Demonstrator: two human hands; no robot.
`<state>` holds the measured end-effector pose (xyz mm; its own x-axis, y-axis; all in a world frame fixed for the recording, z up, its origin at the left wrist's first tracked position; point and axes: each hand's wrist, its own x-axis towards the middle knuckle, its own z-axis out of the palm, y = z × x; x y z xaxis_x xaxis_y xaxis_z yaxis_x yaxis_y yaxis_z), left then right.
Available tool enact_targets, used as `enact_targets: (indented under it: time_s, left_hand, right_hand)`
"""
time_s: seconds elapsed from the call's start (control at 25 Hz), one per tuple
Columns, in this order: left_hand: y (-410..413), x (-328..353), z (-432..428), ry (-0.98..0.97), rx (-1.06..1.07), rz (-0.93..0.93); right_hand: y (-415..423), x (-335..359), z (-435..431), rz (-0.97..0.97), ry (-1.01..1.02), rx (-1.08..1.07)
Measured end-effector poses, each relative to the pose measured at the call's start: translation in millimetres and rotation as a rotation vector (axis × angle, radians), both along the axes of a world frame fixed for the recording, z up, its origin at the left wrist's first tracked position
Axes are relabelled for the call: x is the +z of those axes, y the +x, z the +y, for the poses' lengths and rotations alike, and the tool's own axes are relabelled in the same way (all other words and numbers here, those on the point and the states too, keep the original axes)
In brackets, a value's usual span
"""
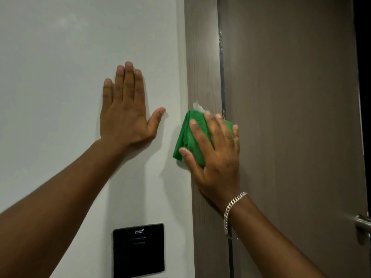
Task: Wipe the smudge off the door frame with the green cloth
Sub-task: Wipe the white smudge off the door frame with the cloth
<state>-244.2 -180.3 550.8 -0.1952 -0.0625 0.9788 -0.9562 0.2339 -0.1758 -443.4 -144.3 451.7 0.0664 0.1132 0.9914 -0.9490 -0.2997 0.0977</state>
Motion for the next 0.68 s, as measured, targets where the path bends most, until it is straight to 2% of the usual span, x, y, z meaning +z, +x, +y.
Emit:
enact_targets:
  time_s: [0.12,0.24,0.36,0.52,0.68]
  left_hand:
    - [0.6,2.8,0.2,0.0,0.009,-0.012]
    - [-2.2,8.7,-2.6,0.0,0.014,-0.018]
    - [-0.6,17.0,-5.1,-0.007,0.014,-0.046]
    - [0.6,19.7,-5.4,-0.018,0.01,-0.05]
    - [1.3,19.8,-6.1,-0.016,0.013,-0.058]
  right_hand:
    - [-11.2,-10.2,0.9,-0.027,-0.009,0.037]
    - [-6.6,32.4,-0.3,-0.12,-0.028,0.078]
    - [-4.0,44.8,-1.2,-0.005,-0.038,0.021]
    - [-26.6,-2.0,-0.1,0.174,-0.049,0.002]
    - [-25.9,34.4,5.9,-0.001,-0.01,0.012]
